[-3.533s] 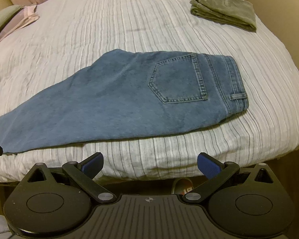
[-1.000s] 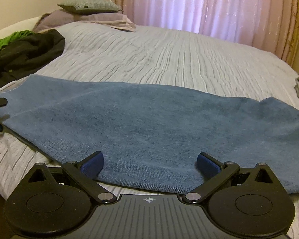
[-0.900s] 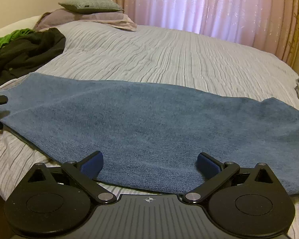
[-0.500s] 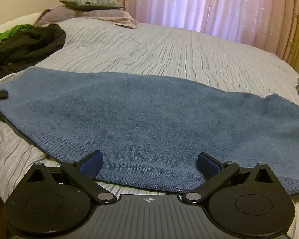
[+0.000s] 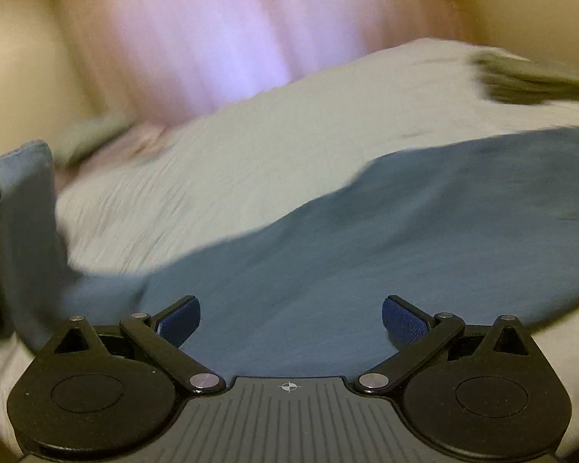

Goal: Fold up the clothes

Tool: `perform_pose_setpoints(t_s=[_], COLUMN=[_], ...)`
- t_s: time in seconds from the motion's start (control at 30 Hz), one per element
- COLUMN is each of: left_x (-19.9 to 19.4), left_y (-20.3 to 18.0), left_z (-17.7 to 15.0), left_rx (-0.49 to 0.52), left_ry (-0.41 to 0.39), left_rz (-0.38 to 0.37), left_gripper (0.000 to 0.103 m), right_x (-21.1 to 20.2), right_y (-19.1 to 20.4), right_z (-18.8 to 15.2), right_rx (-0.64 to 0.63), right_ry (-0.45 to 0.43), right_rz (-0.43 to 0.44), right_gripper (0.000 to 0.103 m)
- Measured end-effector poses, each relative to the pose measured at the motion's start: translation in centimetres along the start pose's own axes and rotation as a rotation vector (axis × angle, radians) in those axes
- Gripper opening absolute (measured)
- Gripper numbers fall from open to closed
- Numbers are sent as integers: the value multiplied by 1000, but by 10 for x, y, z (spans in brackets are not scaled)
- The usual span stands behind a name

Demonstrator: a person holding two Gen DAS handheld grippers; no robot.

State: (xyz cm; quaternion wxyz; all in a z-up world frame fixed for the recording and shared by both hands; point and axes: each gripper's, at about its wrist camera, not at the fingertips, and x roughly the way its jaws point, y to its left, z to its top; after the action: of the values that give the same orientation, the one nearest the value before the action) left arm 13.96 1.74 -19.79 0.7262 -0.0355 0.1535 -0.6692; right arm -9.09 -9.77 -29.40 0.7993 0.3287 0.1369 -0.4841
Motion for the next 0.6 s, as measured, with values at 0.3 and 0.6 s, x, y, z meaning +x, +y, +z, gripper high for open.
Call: perform_pose_setpoints(t_s=[0.3,0.6], left_x=[81,53], left_y=[-124,-58], left_z=[-130,-81], left_rx=[205,11], left_ry=[519,423], left_rz=[-217,-113], left_gripper=[33,34], right_x=[-57,-33], right_y=[-127,-143], right_z=[29,35], right_rx=[337,571], right_ry=[-90,66], right_rz=[-96,212], right_gripper=[103,93])
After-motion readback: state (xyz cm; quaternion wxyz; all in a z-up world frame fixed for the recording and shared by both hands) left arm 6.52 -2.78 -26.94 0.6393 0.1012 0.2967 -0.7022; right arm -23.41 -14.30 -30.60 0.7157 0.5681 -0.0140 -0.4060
